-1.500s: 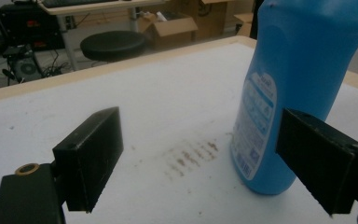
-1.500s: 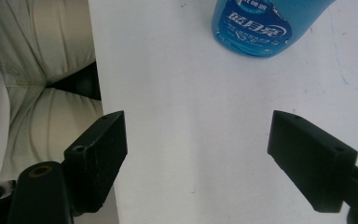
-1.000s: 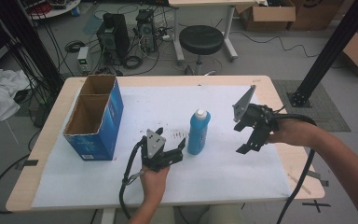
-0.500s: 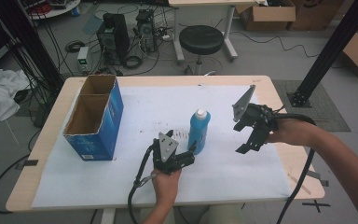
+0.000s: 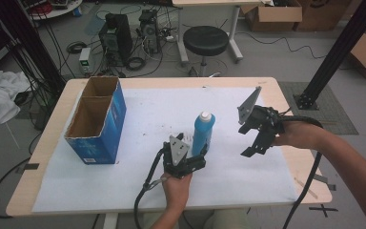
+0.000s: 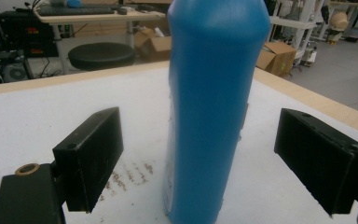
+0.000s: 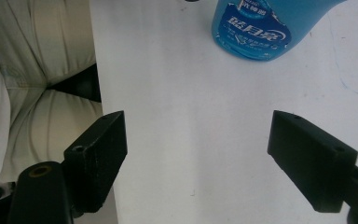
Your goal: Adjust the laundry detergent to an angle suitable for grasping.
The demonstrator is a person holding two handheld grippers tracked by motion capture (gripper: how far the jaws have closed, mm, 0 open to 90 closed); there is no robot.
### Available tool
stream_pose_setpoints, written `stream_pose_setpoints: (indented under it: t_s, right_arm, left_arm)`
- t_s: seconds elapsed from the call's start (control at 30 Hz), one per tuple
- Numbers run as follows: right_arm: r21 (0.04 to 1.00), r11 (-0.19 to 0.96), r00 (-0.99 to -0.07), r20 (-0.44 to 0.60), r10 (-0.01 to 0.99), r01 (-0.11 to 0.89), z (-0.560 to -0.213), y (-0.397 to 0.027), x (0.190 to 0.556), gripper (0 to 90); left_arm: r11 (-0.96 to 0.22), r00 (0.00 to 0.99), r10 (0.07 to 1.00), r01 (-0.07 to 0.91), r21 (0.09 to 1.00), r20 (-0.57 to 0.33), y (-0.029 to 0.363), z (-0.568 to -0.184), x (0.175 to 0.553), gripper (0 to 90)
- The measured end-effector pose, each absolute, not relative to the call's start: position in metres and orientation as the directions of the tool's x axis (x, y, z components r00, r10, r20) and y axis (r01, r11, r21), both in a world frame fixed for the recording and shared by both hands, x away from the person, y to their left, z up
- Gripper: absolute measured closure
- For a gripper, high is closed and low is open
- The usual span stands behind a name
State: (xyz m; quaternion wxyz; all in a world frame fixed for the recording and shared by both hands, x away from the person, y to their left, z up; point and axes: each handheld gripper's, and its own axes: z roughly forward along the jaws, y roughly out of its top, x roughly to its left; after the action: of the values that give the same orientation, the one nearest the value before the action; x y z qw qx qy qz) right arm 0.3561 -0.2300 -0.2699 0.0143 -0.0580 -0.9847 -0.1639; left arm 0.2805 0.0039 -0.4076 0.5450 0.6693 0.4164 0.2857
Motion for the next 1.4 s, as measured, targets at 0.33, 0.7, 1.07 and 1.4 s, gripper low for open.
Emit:
stream_pose_setpoints:
  t_s: [0.33, 0.7, 1.07, 1.4]
  right_arm:
    - [0.323, 0.939, -0.993, 0.05, 0.106, 0.117, -0.27, -0.229, 0.357, 19.4]
    - [0.324, 0.938, -0.993, 0.053, 0.108, 0.12, -0.27, -0.231, 0.358, 19.2]
    - [0.329, 0.936, -0.992, 0.058, 0.109, 0.122, -0.271, -0.231, 0.36, 19.1]
    - [0.332, 0.936, -0.993, 0.059, 0.107, 0.12, -0.271, -0.231, 0.361, 19.1]
  left_arm:
    - [-0.061, 0.482, 0.873, 0.258, 0.964, -0.074, -0.009, -0.408, 0.291, 15.8]
    - [-0.069, 0.475, 0.877, 0.267, 0.961, -0.069, -0.016, -0.412, 0.305, 15.8]
    - [-0.07, 0.475, 0.877, 0.273, 0.959, -0.071, -0.024, -0.418, 0.319, 15.8]
    - [-0.063, 0.47, 0.879, 0.287, 0.956, -0.083, -0.025, -0.422, 0.327, 16.1]
